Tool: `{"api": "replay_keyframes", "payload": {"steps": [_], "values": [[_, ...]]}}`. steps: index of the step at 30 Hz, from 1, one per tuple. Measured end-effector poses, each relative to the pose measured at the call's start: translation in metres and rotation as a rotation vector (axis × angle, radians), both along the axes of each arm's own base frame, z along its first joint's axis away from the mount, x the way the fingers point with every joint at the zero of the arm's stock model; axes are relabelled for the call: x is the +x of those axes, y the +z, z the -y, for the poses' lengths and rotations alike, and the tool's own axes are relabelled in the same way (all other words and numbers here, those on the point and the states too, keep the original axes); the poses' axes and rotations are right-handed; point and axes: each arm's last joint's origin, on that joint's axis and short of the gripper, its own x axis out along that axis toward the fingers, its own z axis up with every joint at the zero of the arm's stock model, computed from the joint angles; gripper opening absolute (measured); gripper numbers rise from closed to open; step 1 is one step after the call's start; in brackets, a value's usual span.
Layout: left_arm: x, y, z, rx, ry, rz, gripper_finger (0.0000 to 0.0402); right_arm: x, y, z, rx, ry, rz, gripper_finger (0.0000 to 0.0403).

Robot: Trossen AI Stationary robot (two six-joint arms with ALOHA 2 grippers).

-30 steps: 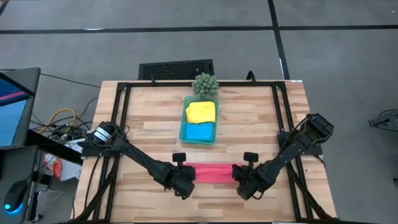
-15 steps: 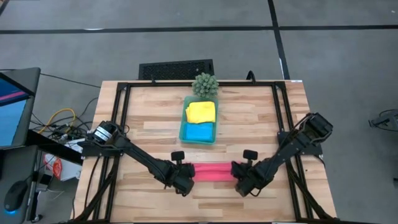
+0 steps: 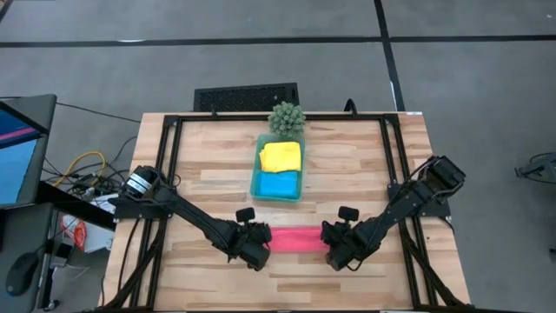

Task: Fold microfiber towels
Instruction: Fold the pink micro fiber cloth

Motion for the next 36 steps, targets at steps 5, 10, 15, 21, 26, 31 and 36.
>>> {"api": "replay_keyframes", "payload": {"steps": [5,10,15,21,26,31,36], "values": [[-0.003,0.017,-0.004,-0.006,0.005,0.041,0.0140,-0.005,0.012,0.002,-0.064,-0.023,0.071,0.0140],[-0.005,0.030,-0.007,0.012,0.046,0.107,0.0154,-0.012,0.023,0.003,-0.110,-0.054,0.142,0.0150],[0.003,0.032,0.006,-0.083,0.076,0.294,0.0135,-0.023,0.015,-0.016,-0.103,-0.081,0.345,0.0136],[-0.004,0.015,0.025,-0.048,0.032,0.545,0.0064,-0.028,-0.017,-0.032,-0.229,-0.117,0.510,0.0090],[-0.019,-0.016,0.013,-0.030,0.078,0.590,0.0007,-0.018,-0.057,-0.040,-0.251,-0.104,0.491,0.0052],[-0.037,-0.043,0.001,-0.073,0.108,0.595,0.0008,-0.016,-0.084,-0.041,-0.300,-0.160,0.514,0.0025],[-0.048,-0.056,-0.006,-0.068,0.106,0.569,0.0008,-0.016,-0.087,-0.040,-0.299,-0.197,0.529,0.0011]]}}
